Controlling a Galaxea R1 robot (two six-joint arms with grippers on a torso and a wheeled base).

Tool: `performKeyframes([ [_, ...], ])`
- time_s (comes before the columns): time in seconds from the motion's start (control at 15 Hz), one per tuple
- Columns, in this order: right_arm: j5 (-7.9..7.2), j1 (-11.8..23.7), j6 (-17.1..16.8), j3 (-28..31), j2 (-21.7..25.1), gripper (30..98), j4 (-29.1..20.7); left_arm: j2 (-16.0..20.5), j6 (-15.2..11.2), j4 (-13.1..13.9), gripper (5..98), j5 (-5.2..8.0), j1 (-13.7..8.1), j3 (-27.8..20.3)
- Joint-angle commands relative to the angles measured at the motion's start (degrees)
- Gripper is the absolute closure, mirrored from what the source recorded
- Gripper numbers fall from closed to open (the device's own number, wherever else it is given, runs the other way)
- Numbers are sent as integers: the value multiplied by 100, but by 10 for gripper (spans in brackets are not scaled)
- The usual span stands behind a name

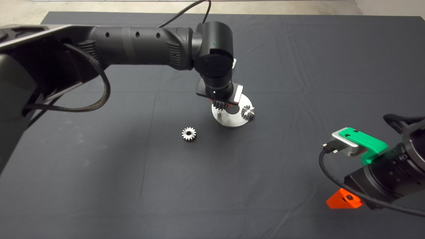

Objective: Remove an incorrectly installed larger gear and replace it with the correct smaller gear

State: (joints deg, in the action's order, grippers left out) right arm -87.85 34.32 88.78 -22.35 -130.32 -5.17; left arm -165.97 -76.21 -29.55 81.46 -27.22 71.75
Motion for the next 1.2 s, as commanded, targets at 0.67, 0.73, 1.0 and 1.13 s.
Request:
performKeyframes([
  [0.67, -715, 137, -1, 12, -16, 309, 7, 3658, -1052, 767, 628, 616, -298, -3730],
  [0.73, -715, 137, -1, 12, -6, 309, 7, 3689, -1258, 767, 628, 607, -293, -3902],
  [1.0, -715, 137, -1, 21, -8, 309, 19, 3733, -1625, 571, 629, 596, -258, -4232],
  [1.13, -715, 137, -1, 28, -8, 309, 16, 3671, -1651, 450, 629, 581, -231, -4197],
])
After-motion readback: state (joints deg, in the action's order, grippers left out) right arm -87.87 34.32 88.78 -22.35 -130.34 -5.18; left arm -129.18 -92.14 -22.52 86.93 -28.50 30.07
